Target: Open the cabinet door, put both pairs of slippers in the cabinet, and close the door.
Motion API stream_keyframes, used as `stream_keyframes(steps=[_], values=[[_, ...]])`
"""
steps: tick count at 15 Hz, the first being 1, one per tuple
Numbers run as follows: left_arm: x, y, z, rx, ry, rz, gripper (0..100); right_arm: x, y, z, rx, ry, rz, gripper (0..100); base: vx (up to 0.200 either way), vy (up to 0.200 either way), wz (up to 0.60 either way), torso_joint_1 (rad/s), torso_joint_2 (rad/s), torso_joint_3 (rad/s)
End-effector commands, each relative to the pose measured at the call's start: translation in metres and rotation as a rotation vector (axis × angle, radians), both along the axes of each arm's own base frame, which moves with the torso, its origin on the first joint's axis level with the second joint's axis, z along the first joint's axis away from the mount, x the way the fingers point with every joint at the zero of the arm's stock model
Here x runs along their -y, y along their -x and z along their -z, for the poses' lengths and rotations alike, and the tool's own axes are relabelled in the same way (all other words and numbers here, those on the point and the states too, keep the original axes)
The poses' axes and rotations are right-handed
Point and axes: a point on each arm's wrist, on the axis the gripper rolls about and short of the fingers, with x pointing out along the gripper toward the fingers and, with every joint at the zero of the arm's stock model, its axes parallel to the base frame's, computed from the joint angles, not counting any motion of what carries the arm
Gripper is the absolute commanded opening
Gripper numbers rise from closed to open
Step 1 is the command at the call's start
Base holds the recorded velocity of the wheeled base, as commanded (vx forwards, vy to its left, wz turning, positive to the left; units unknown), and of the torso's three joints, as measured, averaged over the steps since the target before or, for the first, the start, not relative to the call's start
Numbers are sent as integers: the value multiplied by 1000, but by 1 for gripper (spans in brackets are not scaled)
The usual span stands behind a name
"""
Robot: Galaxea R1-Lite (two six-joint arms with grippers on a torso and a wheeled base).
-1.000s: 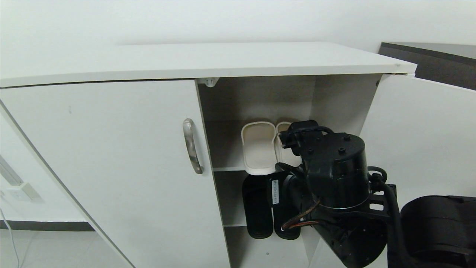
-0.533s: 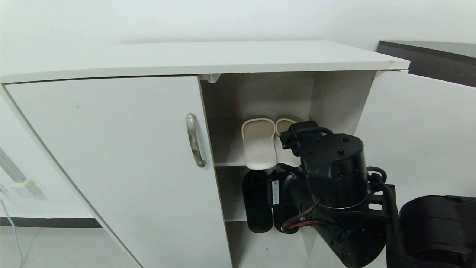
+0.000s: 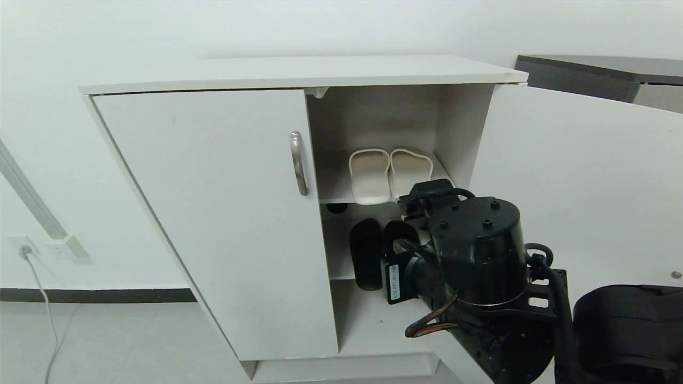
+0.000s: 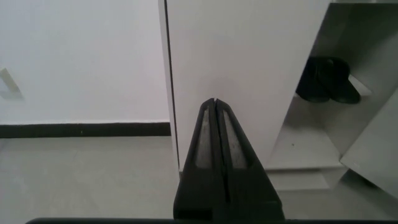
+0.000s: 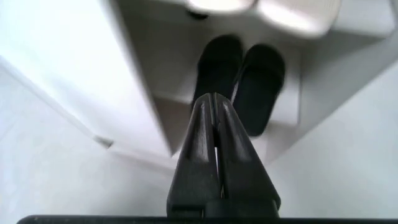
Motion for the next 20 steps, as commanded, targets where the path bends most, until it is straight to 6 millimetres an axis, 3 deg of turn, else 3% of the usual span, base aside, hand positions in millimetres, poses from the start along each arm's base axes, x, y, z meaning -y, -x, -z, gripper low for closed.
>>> stream_keyframes(steps=[1, 8, 15, 20], values=[[0, 0, 0, -1, 0, 0, 0, 2, -3, 2, -5, 4, 2, 0, -200, 0, 0, -2, 7, 17], [0, 0, 0, -1, 0, -1, 0, 6, -9, 5, -9, 25, 20, 0, -200, 0, 0, 0, 2, 5], [0, 0, 0, -1, 0, -4, 0, 4, -23, 18, -20, 50, 13, 0, 0, 0, 0, 0, 0, 0], [0, 0, 0, -2, -3, -1, 0, 4, -23, 27, -39, 70, 14, 0, 0, 0, 0, 0, 0, 0]])
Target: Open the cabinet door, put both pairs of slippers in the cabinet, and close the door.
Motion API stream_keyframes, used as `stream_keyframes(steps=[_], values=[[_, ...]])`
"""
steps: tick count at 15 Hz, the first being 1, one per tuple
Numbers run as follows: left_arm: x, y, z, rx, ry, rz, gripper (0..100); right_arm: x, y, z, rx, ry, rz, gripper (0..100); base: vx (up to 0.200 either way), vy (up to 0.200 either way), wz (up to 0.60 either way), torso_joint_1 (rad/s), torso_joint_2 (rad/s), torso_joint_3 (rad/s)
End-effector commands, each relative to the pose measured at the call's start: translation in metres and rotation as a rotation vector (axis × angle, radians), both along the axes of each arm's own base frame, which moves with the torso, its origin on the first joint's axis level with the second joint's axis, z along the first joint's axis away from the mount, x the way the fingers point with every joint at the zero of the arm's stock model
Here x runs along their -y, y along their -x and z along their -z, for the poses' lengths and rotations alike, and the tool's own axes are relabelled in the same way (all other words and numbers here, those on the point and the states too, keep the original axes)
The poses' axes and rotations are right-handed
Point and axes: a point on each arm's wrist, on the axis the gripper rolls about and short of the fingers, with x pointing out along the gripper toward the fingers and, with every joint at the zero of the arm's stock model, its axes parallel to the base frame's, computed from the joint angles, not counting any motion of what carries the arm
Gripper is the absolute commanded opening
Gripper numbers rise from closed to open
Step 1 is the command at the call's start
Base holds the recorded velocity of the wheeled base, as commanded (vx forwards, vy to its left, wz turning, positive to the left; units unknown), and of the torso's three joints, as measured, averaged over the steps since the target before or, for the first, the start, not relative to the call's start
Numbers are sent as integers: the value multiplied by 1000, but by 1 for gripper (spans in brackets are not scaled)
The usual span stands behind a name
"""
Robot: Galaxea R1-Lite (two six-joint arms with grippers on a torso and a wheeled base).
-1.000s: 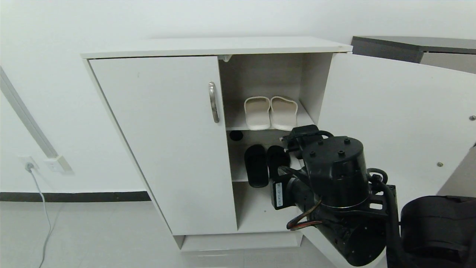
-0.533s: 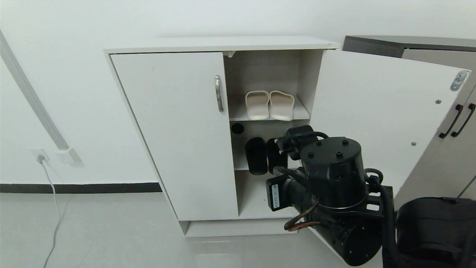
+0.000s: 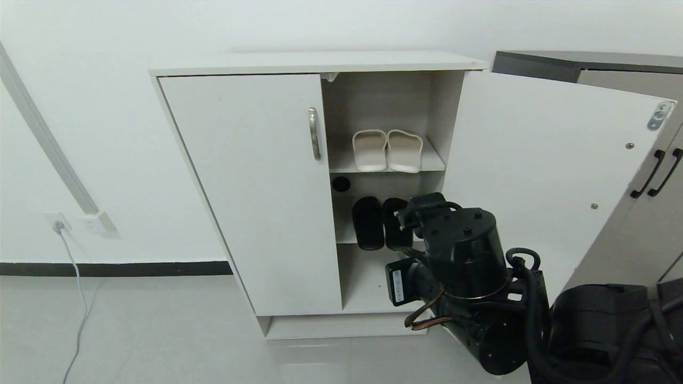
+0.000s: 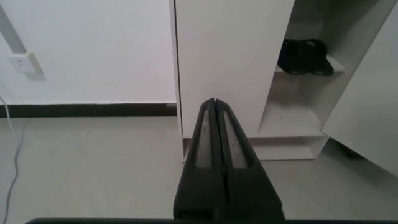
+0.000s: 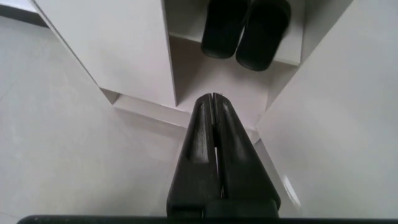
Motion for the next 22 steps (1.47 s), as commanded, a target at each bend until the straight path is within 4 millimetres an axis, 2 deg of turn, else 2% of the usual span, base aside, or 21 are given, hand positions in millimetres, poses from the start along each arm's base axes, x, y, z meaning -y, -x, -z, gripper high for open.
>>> stream_keyframes(steps=[1, 5, 8, 10, 22], values=[[0, 0, 0, -1, 0, 1, 0, 0, -1, 3, -5, 8, 2, 0, 0, 0, 0, 0, 0, 0], [0, 0, 0, 0, -2, 2, 0, 0, -1, 2, -2, 7, 3, 0, 0, 0, 0, -1, -34, -35], [0, 0, 0, -1, -3, 2, 0, 1, -1, 4, -5, 12, 4, 0, 0, 0, 0, 9, -189, -326], [0, 0, 0, 0, -2, 2, 0, -1, -3, 9, -14, 20, 7, 0, 0, 0, 0, 44, -532, -383], [0, 0, 0, -1, -3, 2, 0, 3, 3, 1, 21, -17, -3, 0, 0, 0, 0, 123, -474, -338]])
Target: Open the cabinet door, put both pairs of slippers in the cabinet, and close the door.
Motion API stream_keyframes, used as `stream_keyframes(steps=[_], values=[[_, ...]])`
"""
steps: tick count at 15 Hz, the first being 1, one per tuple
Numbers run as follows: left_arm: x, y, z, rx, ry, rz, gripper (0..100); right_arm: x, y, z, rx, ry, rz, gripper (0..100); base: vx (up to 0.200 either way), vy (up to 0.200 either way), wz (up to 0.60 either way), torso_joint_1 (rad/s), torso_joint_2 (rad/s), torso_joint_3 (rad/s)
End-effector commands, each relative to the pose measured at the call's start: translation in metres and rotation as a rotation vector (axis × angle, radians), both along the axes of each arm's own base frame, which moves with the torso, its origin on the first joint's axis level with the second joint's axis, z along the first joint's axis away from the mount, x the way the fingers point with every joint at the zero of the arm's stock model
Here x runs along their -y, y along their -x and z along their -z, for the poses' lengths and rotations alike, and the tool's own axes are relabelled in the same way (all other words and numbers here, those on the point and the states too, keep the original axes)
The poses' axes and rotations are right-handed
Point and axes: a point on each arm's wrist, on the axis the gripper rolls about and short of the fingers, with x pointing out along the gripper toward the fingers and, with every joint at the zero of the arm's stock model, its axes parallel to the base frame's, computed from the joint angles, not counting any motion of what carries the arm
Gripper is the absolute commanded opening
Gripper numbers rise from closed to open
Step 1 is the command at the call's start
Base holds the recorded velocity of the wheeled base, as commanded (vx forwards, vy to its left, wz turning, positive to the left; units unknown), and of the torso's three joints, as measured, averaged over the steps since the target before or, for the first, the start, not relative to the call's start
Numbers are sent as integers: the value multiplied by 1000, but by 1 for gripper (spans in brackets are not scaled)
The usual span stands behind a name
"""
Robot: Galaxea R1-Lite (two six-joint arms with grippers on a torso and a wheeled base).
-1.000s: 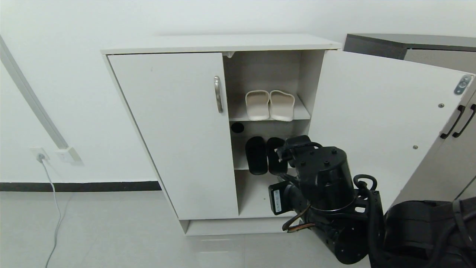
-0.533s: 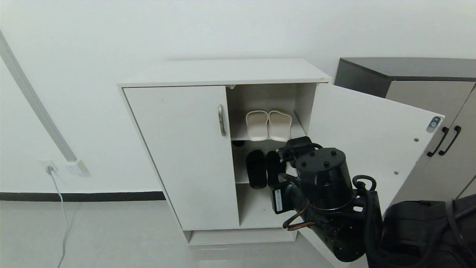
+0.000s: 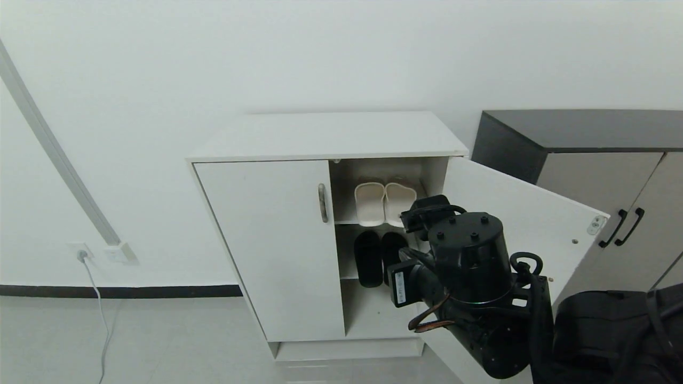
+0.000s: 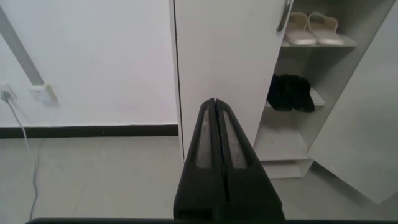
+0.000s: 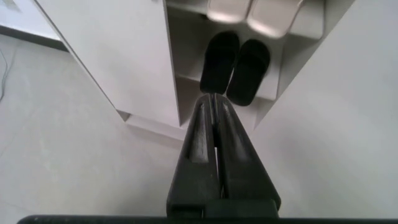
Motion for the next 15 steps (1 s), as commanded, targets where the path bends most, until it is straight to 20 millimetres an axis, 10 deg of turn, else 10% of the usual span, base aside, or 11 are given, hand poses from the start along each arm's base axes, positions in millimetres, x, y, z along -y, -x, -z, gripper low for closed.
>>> stream_keyframes(steps=[1, 15], values=[[0, 0, 0, 0, 0, -2, 0, 1, 1, -2, 3, -5, -1, 0, 0, 0, 0, 183, -491, -320], [0, 0, 0, -2, -9, 3, 0, 4, 0, -7, 13, -14, 6, 0, 0, 0, 0, 225, -543, -323]])
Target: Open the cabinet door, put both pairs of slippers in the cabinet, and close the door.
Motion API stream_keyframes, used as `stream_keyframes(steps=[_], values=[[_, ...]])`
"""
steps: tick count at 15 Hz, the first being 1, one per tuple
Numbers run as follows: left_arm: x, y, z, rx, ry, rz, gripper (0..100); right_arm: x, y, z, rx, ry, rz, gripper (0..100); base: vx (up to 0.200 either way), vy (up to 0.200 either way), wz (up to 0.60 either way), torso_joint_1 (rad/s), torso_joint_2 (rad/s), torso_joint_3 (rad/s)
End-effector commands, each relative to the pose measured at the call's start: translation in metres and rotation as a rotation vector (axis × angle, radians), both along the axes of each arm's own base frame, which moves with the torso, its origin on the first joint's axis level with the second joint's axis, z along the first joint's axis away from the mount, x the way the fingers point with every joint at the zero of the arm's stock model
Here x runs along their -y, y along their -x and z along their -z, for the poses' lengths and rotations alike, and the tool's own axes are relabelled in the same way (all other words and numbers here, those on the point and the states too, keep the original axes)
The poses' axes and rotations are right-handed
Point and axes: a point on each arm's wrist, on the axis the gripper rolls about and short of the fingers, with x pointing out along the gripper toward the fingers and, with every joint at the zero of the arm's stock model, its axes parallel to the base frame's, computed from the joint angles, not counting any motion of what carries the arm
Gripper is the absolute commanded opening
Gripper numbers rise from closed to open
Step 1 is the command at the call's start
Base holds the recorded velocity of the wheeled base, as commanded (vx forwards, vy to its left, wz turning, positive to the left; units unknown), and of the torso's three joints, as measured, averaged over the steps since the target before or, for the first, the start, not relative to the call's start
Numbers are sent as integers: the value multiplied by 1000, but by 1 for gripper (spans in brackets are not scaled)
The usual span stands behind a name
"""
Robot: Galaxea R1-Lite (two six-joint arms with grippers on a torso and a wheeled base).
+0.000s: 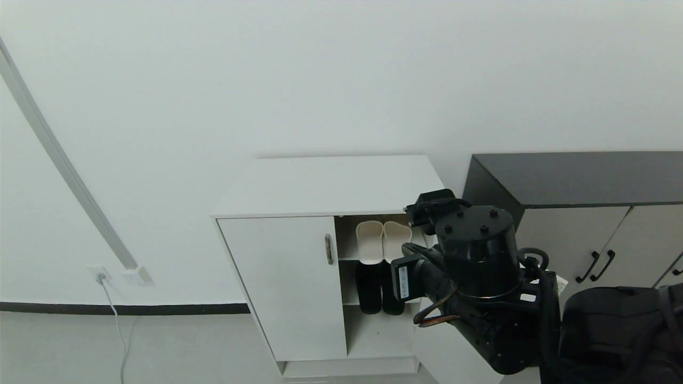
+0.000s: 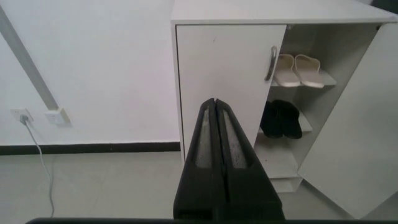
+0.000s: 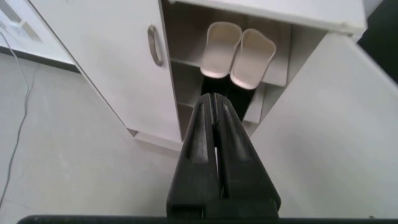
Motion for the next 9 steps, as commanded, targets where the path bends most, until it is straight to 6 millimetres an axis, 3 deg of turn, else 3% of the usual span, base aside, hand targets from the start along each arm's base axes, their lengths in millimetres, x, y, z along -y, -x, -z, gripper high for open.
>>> stream_keyframes(steps=[1, 7, 9], values=[[0, 0, 0, -1, -2, 0, 0, 0, 0, -1, 2, -1, 0, 0, 0, 0, 0, 276, -613, -354], [0, 0, 0, -1, 4, 5, 0, 3, -4, -2, 13, -11, 1, 0, 0, 0, 0, 190, -419, -231], [0, 0, 0, -1, 4, 5, 0, 3, -5, -1, 19, -1, 0, 0, 0, 0, 0, 75, -154, -83]])
